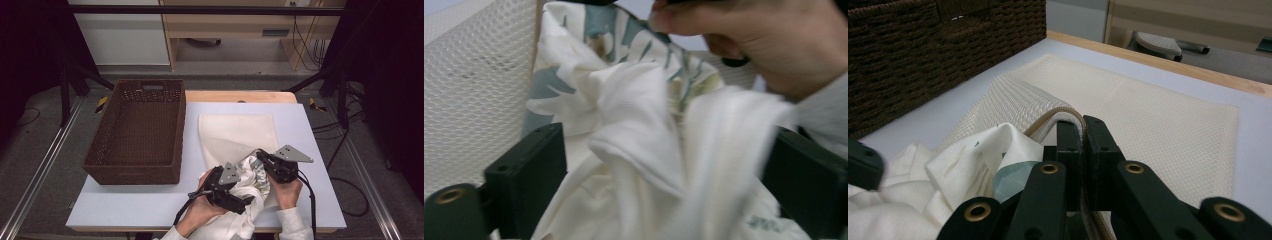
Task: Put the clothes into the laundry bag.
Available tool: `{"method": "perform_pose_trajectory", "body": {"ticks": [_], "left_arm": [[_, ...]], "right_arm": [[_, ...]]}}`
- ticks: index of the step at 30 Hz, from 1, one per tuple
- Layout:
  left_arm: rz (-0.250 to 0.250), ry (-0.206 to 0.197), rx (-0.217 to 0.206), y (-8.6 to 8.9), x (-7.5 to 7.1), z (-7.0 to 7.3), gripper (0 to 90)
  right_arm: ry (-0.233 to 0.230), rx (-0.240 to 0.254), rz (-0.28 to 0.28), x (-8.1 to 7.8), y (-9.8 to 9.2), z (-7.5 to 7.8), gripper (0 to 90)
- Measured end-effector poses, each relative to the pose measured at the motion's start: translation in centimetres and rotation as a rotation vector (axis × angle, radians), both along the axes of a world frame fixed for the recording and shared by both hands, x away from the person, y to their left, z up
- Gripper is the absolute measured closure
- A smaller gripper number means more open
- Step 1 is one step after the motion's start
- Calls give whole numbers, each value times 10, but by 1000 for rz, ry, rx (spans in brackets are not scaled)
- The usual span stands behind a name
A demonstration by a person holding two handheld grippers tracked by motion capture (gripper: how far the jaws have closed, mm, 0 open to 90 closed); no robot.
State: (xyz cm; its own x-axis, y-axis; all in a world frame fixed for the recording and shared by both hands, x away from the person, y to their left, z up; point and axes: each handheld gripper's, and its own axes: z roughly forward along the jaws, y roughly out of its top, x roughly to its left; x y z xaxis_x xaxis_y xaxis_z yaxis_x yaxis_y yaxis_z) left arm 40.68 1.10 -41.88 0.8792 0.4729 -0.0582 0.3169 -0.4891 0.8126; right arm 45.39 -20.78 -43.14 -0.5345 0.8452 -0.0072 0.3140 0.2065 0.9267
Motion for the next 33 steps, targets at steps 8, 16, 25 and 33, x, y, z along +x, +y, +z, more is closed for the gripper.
{"method": "perform_pose_trajectory", "body": {"ticks": [8, 16, 25, 33], "left_arm": [[92, -51, -111, 11, 3, 15, 108], [126, 134, -77, -6, 35, -30, 260], [56, 52, -37, -16, 18, -16, 733], [57, 20, 40, -29, 20, -12, 729]], "right_arm": [[-2, -3, 0, 0, 0, 0, 867], [8, 0, 5, 0, -1, 0, 866], [8, 4, 7, 0, 2, 0, 868], [-47, 58, 33, -10, 1, 14, 869]]}}
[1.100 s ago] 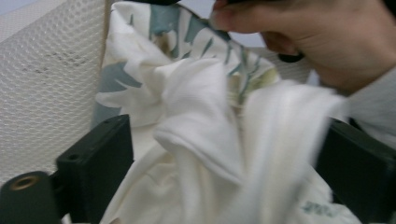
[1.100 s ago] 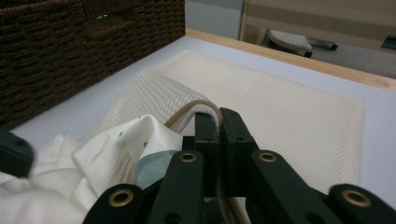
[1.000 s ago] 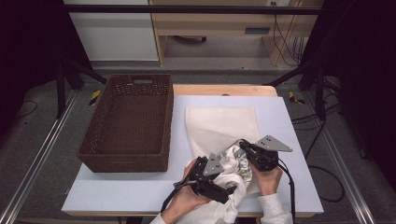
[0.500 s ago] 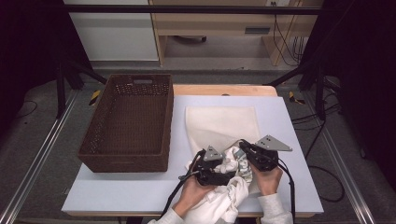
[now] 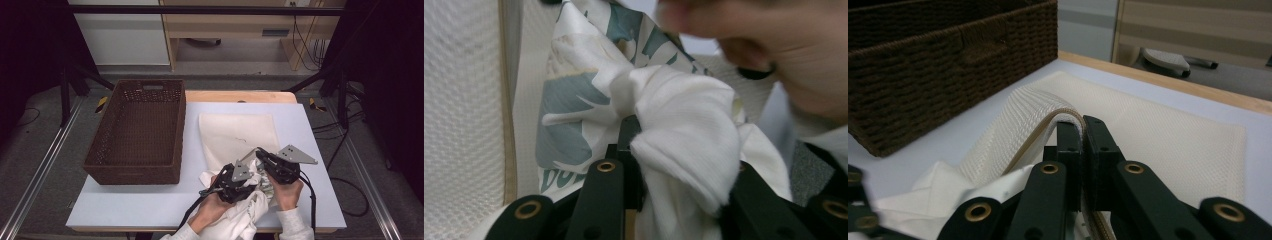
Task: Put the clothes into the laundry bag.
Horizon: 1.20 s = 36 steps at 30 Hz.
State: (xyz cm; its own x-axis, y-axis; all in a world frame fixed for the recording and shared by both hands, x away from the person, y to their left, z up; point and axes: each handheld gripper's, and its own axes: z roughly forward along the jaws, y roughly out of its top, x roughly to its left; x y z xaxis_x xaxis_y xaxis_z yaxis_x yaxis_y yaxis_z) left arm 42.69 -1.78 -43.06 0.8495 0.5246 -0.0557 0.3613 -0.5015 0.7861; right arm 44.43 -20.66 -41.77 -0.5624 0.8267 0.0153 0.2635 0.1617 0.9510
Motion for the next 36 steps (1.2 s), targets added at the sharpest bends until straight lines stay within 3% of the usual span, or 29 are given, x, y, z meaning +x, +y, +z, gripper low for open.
{"method": "perform_pose_trajectory", "body": {"ticks": [5, 9, 11, 13, 17, 19, 22, 24, 26, 29, 31, 34, 36], "left_arm": [[95, 3, -7, 15, 18, 4, 727], [91, -24, 10, 13, 25, 2, 707], [73, -38, 18, 6, 24, -5, 643], [65, -48, 31, 2, 24, -11, 508], [63, 17, -31, 13, 26, -5, 299], [65, 22, -55, 23, 21, 2, 223], [73, -22, -60, 40, 5, 12, 172], [80, -15, -74, 52, -5, 11, 168], [79, 22, -91, 56, -8, 3, 187], [76, 76, -77, 52, -5, -20, 291], [85, 94, -114, 50, -3, -26, 372], [76, 71, -145, 52, -5, -20, 661], [72, 33, -141, 49, -10, -14, 721]], "right_arm": [[-13, -16, 11, -2, 4, 2, 869], [-4, -28, 12, -1, 6, -1, 869], [-1, -33, 11, 0, 7, -2, 869], [5, -33, 12, 0, 7, -3, 869], [16, -26, 7, 1, 3, -6, 868], [18, -28, 6, 0, 2, -6, 868], [17, -33, 6, -1, 1, -6, 866], [12, -40, 5, -2, 1, -6, 865], [15, -39, 5, -2, 1, -7, 865], [17, -41, 2, -2, 2, -7, 865], [22, -44, 4, -2, 3, -9, 867], [25, -46, 5, -1, 4, -10, 869], [28, -40, 9, -1, 4, -9, 870]]}}
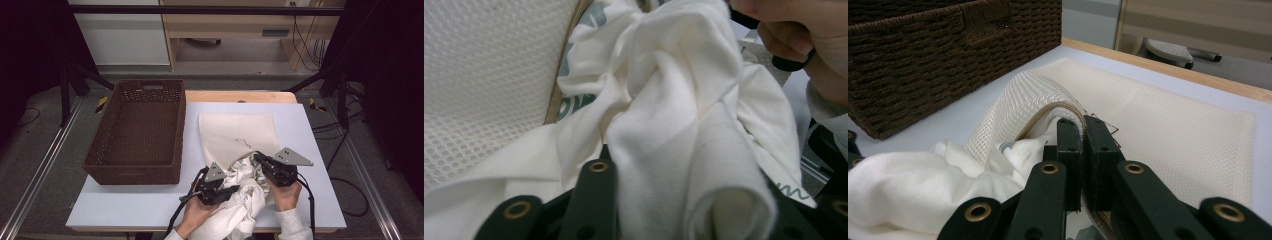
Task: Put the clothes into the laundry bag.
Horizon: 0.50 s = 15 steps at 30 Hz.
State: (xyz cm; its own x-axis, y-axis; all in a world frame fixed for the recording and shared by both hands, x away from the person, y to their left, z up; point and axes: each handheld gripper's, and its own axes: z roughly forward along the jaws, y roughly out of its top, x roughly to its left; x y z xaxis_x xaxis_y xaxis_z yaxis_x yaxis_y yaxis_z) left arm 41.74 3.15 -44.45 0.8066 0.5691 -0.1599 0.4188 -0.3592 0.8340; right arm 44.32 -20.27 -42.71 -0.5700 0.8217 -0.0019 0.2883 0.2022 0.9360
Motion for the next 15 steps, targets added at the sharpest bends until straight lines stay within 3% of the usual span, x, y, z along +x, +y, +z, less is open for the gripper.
{"method": "perform_pose_trajectory", "body": {"ticks": [3, 7, 11, 13, 15], "left_arm": [[-6, -38, -28, -5, -2, 13, 735], [-6, -72, 8, -22, 5, 25, 731], [-8, -94, 60, -41, 20, 15, 704], [-19, -53, 106, -49, 30, 1, 664], [-21, -50, 119, -50, 34, -5, 627]], "right_arm": [[-1, 3, -3, -1, 0, 1, 871], [-4, 10, 1, -2, 0, 2, 871], [-8, 12, -2, -2, -1, 3, 871], [-17, 19, 0, -3, -2, 4, 871], [-21, 20, 2, -4, -2, 5, 871]]}}
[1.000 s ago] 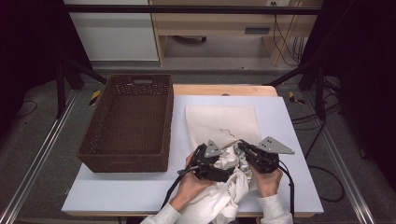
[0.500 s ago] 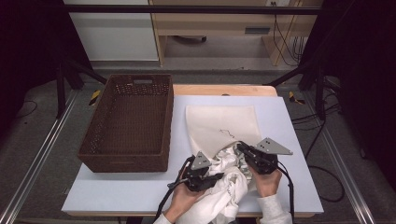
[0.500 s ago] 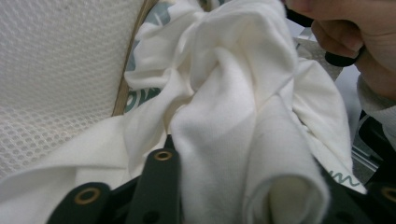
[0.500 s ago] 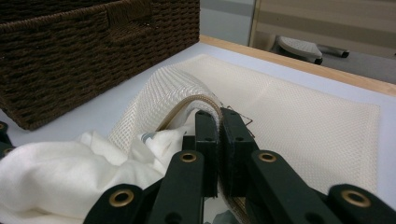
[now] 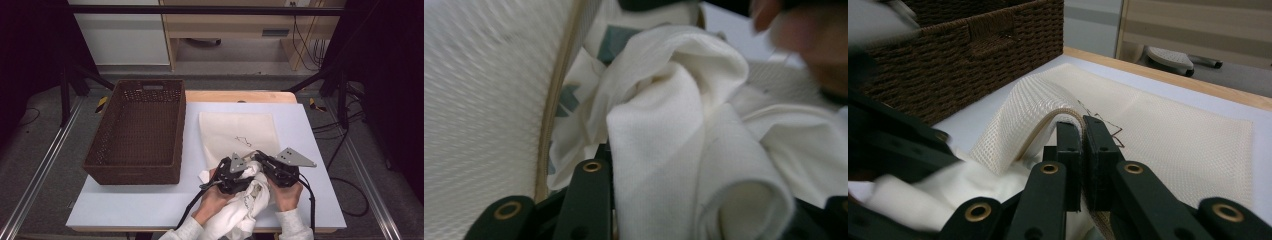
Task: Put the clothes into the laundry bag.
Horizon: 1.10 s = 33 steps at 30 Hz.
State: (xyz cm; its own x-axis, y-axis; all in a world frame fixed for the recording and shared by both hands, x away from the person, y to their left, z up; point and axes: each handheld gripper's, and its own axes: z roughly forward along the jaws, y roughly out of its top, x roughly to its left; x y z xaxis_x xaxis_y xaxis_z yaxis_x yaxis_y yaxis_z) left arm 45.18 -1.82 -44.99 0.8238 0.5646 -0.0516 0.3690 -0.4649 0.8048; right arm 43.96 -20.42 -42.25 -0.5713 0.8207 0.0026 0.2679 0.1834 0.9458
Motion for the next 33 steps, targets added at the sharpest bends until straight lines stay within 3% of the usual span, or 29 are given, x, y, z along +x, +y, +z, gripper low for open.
{"method": "perform_pose_trajectory", "body": {"ticks": [2, 4, 5, 7, 11, 12, 14, 16, 18, 20, 22, 25, 27, 31, 33], "left_arm": [[12, 19, -22, 4, 1, 0, 566], [58, 16, -14, 10, -1, 2, 412], [54, 27, -21, 13, -2, 4, 322], [62, 28, -34, 23, -8, 9, 228], [49, 13, -57, 49, -27, 16, 165], [60, 15, -58, 53, -29, 15, 167], [61, 81, -95, 61, -30, 6, 184], [50, 135, -144, 64, -30, -8, 283], [52, 158, -166, 63, -29, -15, 399], [51, 140, -174, 63, -31, -12, 574], [40, 101, -158, 59, -36, -4, 666], [11, 57, -178, 51, -41, 11, 690], [0, 37, -166, 40, -40, 18, 693], [-5, 31, -116, 19, -29, 22, 690], [-1, 11, -67, 10, -21, 19, 677]], "right_arm": [[1, -2, 0, 0, 1, -1, 871], [1, -2, 1, 1, 0, -1, 871], [3, -1, 2, 1, 0, -1, 871], [3, -4, -2, 0, 0, 0, 870], [11, -6, -1, 0, -2, -1, 869], [9, -10, -1, 0, -2, -1, 869], [11, -8, 0, 0, -2, -1, 869], [13, -16, 1, 1, 0, -2, 869], [18, -20, 4, 1, 1, -4, 869], [25, -25, 8, 2, 3, -6, 869], [29, -26, 5, 3, 4, -6, 870], [26, -15, 5, 2, 2, -5, 870], [22, -11, 0, 2, 2, -5, 871], [10, -5, -11, 0, 0, -2, 871], [-4, 0, -10, -1, -2, 0, 870]]}}
